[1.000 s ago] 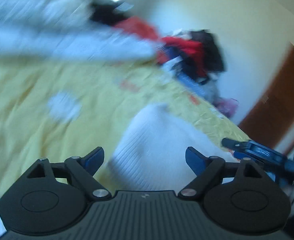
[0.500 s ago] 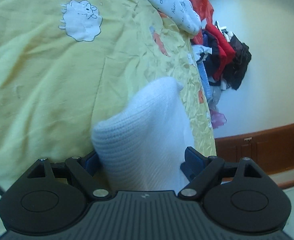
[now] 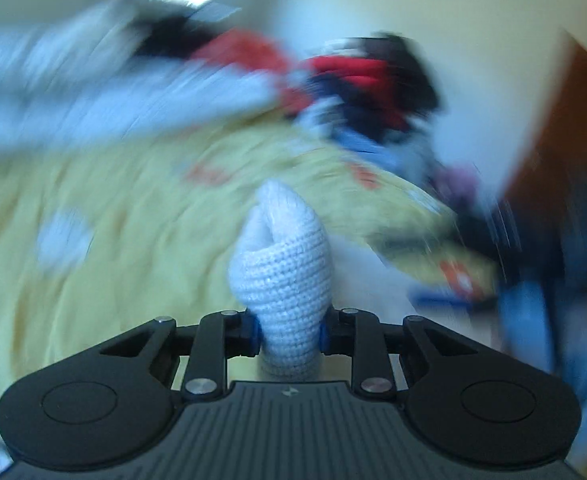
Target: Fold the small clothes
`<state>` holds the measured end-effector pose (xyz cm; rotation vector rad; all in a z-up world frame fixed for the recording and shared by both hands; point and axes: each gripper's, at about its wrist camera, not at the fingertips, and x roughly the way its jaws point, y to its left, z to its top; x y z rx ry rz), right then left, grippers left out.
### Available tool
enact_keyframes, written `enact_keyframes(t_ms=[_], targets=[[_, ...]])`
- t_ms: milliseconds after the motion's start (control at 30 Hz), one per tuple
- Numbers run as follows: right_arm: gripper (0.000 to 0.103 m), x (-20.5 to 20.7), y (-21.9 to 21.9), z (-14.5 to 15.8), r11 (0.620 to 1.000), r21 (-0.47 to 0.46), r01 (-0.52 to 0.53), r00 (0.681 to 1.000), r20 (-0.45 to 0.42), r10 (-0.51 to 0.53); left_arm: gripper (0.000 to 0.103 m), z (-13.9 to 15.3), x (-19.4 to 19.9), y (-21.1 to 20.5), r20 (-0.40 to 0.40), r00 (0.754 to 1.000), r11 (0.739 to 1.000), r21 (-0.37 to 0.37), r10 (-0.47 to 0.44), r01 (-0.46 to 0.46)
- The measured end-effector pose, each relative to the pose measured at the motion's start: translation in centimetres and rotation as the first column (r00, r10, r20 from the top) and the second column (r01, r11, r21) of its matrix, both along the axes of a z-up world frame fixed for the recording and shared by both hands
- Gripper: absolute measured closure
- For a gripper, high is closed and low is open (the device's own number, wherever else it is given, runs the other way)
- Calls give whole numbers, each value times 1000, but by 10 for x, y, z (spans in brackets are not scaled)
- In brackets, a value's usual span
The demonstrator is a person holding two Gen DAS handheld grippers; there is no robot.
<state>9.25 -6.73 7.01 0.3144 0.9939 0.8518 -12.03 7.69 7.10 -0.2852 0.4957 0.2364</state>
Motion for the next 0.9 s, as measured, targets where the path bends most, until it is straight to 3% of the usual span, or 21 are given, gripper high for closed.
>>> enact_keyframes(t_ms=[67,167,300,433,500,533,567,600,633,733,900], targets=[[5,10,15,17,995,63,-75,991,-104,81,79,-1,3,-29,-1,998,982,179,-66,65],[4,18,43,28,985,31,-170,970,-170,173,79,-10,6,-53,-39,992,938,324,-120,126],[7,22,86,26,950,-170,-263,957,-173,234,79,-17,8,-57,-64,990,910,388,-129,144],[16,9,134,18,847,-389,-363,932,-134,338,79,-25,12,-61,-85,988,885,439,-132,156],[24,-3,153,15,789,-481,-382,915,-75,397,79,-28,16,-65,-93,987,878,452,-132,160],[35,-7,161,14,764,-524,-377,906,-40,421,79,-28,16,-64,-96,987,877,454,-130,160],[59,-7,165,13,751,-550,-365,901,-7,434,79,-26,15,-64,-98,987,878,451,-129,159],[72,-6,166,12,746,-561,-358,895,21,446,79,-25,15,-62,-99,987,881,446,-129,160],[76,-4,163,13,753,-544,-369,891,24,454,79,-24,12,-61,-97,986,882,443,-134,163],[78,-1,145,16,769,-511,-384,879,50,473,80,-19,5,-66,-92,984,881,439,-153,178],[80,7,84,42,850,-396,-346,897,125,424,81,-10,-6,-84,-59,972,851,474,-227,228]])
